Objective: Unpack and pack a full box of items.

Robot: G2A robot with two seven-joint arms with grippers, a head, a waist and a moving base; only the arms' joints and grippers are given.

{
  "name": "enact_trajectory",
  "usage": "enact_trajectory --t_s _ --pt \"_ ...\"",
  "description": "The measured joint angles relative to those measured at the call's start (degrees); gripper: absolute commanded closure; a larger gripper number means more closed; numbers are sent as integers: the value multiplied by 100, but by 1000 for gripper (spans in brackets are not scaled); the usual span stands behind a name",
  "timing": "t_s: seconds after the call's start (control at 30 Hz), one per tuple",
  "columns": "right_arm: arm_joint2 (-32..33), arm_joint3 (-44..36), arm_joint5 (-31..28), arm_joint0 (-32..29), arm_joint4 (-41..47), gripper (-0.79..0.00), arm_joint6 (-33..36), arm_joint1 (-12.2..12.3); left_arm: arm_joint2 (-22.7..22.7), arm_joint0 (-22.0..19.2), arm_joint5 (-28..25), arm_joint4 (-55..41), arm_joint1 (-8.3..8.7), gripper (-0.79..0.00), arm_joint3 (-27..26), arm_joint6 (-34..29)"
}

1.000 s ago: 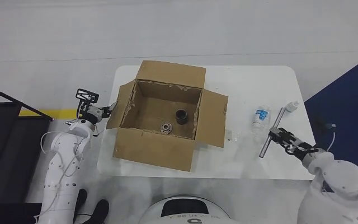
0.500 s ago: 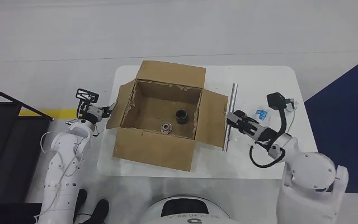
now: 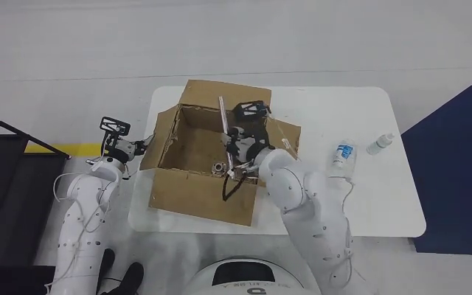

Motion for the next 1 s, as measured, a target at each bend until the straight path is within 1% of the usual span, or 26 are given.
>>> enact_trajectory --t_s 0.07,0.17,0.23,0.4,0.57,0.77,1.0 --pt "-302 251 -38 108 -441 0 -344 -10 0 0 0 0 0 -785 0 0" --pt "-595 652 157 262 -965 0 -735 -41 0 0 0 0 0 -785 0 0" --pt "-727 842 225 378 -1149 0 -792 -63 0 0 0 0 0 -785 0 0" --pt "-897 1247 -111 674 -1263 0 -364 -88 0 0 0 0 0 -785 0 0" --pt "-1071 1791 -425 919 -1709 0 11 -95 0 0 0 0 0 -785 0 0" --pt "-1104 2017 -490 1127 -1782 0 322 -133 0 0 0 0 0 -785 0 0" --pt "-1245 2617 -367 1375 -1792 0 273 -221 0 0 0 0 0 -785 0 0"
